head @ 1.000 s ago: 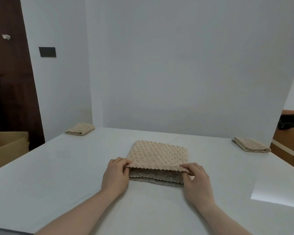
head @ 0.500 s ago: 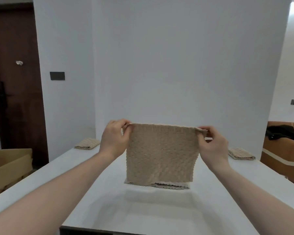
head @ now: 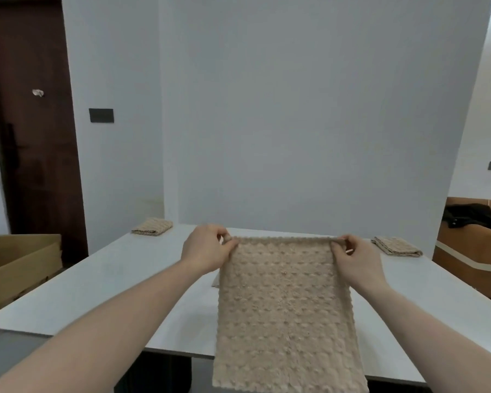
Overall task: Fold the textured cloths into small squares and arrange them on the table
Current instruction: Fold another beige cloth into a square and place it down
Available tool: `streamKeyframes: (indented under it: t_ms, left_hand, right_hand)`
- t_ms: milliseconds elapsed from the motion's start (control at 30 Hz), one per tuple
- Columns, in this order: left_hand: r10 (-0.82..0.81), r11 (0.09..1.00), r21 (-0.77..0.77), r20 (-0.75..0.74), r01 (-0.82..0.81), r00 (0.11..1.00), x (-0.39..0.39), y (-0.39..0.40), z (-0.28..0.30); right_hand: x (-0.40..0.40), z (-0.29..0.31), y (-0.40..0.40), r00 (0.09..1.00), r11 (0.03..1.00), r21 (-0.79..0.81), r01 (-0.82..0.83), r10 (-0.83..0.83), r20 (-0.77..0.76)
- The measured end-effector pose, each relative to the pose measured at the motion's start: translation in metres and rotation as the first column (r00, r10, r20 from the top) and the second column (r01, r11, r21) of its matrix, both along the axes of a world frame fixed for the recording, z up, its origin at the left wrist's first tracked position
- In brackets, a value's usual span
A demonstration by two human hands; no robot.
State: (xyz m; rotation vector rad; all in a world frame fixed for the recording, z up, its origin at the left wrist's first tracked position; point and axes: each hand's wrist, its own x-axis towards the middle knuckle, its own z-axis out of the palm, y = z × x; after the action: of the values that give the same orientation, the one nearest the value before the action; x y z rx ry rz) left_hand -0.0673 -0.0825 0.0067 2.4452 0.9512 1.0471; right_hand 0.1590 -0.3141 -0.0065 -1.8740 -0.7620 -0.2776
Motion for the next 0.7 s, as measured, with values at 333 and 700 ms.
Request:
streamKeyframes:
  t_ms: [333,700]
  left_hand:
    - [0.1,0.914,-0.395,-0.006,-0.094,0.995,0.06,0.016,-0.079]
    - [0.101,0.887,-0.462,0.137,-0.027,0.985,0.105,0.05,-0.12]
  right_hand:
    - [0.044,-0.088,0.037,0.986,0.986,-0.124,0.114,-0.128,-0.11]
    - [0.083,-0.122,0.066,0.973,0.988,-0.084,0.132,-0.145,-0.178]
